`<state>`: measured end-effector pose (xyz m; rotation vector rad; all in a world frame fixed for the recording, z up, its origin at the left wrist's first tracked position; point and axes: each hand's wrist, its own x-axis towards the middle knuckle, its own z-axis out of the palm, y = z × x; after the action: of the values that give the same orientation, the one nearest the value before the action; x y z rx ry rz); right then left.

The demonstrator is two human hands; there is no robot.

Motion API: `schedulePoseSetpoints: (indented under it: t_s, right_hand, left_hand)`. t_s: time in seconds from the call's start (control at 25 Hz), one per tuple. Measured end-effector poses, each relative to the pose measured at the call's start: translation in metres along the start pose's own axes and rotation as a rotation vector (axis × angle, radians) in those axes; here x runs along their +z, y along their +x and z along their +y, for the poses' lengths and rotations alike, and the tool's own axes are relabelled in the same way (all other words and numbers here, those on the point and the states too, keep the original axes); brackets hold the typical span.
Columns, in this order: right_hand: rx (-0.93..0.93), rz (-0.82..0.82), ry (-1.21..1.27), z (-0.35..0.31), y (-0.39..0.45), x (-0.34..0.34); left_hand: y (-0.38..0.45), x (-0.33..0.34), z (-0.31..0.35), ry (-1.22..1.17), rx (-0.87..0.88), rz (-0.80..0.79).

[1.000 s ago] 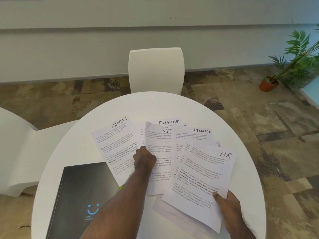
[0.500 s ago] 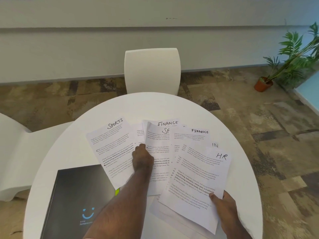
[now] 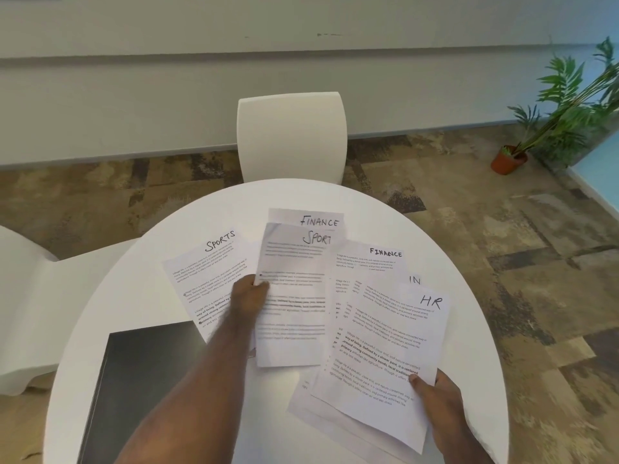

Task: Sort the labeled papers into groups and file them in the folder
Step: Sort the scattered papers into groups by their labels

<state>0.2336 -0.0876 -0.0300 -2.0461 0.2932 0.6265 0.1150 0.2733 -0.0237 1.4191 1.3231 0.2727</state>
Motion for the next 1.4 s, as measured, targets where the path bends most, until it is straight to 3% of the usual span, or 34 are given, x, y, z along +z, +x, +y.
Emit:
schedulePoseSetpoints:
  t_s: [0.16, 0.36, 0.52, 0.68, 0.8, 0.92, 1.08, 1.24, 1.4]
  right_hand:
    - [-0.001, -0.019, 0.033, -0.004, -0.004, -0.003]
    - [0.004, -0.016, 0.019, -0.003, -0.004, -0.002]
    - [0.007, -0.025, 0.029, -0.003, -0.005, -0.002]
    - [0.004, -0.009, 0.067, -0.011, -0.010, -0.005]
    - [-0.024, 0.047, 0.092, -0.011, -0.011, -0.008]
    - [-0.050, 0.094, 0.164, -0.013, -0.015, -0.004]
    - [-0.161, 0.030, 0.215, -0.035, -0.036, 0.012]
    - [-0.236, -0.071, 0.195, -0.053, -0.052, 0.034]
    - [-0.243, -0.189, 0.136, -0.058, -0.057, 0.043]
  left_hand:
    - [0.031, -0.065, -0.019, -0.013, -0.030, 0.086]
    - [0.043, -0.120, -0.022, -0.020, -0.132, 0.313]
    - [0.052, -0.125, -0.023, -0.052, -0.222, 0.319]
    - [0.046, -0.120, -0.005, 0.305, -0.169, 0.393]
    - [0.024, -0.101, 0.017, 0.359, 0.085, 0.493]
    - [-0.008, -0.056, 0.025, 0.215, 0.343, 0.161]
    - [-0.071, -0.006, 0.028, 0.042, 0.165, -0.456]
    - [-0.074, -0.001, 0.020, -0.199, -0.161, -0.625]
    - [-0.075, -0.008, -0.004, -0.183, -0.249, -0.730]
